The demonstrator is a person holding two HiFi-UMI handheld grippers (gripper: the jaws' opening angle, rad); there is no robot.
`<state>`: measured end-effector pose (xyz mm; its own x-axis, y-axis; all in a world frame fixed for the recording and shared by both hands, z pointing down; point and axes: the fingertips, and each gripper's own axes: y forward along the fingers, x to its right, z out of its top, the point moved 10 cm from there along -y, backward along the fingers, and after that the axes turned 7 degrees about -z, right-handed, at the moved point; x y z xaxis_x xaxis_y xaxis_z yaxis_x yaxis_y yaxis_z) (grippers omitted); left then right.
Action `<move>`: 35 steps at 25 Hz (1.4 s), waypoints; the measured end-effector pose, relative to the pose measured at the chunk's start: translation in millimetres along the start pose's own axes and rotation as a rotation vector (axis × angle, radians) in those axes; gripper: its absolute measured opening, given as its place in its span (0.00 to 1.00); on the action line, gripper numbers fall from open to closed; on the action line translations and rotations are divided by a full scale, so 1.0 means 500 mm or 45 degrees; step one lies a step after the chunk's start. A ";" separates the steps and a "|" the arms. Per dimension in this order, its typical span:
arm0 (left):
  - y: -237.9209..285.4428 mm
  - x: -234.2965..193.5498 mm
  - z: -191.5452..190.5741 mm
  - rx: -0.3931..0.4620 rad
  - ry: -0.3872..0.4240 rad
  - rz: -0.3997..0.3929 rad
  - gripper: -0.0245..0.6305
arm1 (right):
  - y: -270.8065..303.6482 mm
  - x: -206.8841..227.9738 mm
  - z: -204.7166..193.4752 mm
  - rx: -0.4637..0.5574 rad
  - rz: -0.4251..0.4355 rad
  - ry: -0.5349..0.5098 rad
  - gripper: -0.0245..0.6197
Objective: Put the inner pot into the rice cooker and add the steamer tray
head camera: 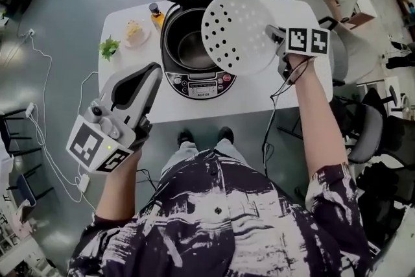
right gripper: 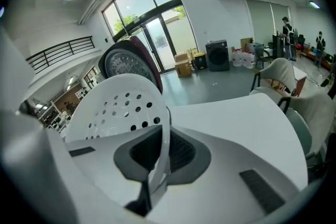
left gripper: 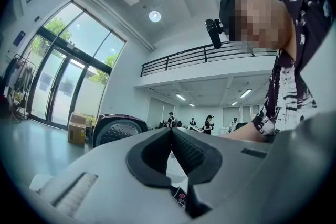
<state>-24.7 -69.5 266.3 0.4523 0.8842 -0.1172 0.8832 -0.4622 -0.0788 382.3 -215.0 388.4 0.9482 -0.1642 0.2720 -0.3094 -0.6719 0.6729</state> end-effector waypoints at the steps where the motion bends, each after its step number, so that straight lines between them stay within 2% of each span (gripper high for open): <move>1: -0.010 -0.001 0.002 0.001 0.002 0.007 0.04 | 0.024 -0.024 0.006 -0.018 0.006 -0.006 0.04; 5: -0.037 -0.002 0.010 0.006 0.012 0.037 0.04 | 0.110 -0.084 0.006 -0.118 -0.004 -0.013 0.04; 12: -0.068 0.000 0.012 0.005 0.019 0.092 0.04 | 0.192 -0.113 -0.019 -0.236 -0.084 -0.048 0.05; 23: -0.081 -0.007 0.008 0.003 0.010 0.119 0.04 | 0.243 -0.156 -0.036 -0.285 -0.155 -0.141 0.04; 28: -0.084 -0.011 0.006 0.003 0.005 0.123 0.04 | 0.251 -0.158 -0.042 -0.280 -0.227 -0.190 0.05; 35: -0.081 -0.014 0.008 0.008 0.000 0.115 0.04 | 0.252 -0.170 -0.042 -0.295 -0.283 -0.312 0.07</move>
<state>-64.0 -57.2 266.5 0.5300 0.8388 -0.1242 0.8381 -0.5405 -0.0741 261.2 -270.6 464.6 0.9743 -0.2195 -0.0505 -0.0767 -0.5341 0.8419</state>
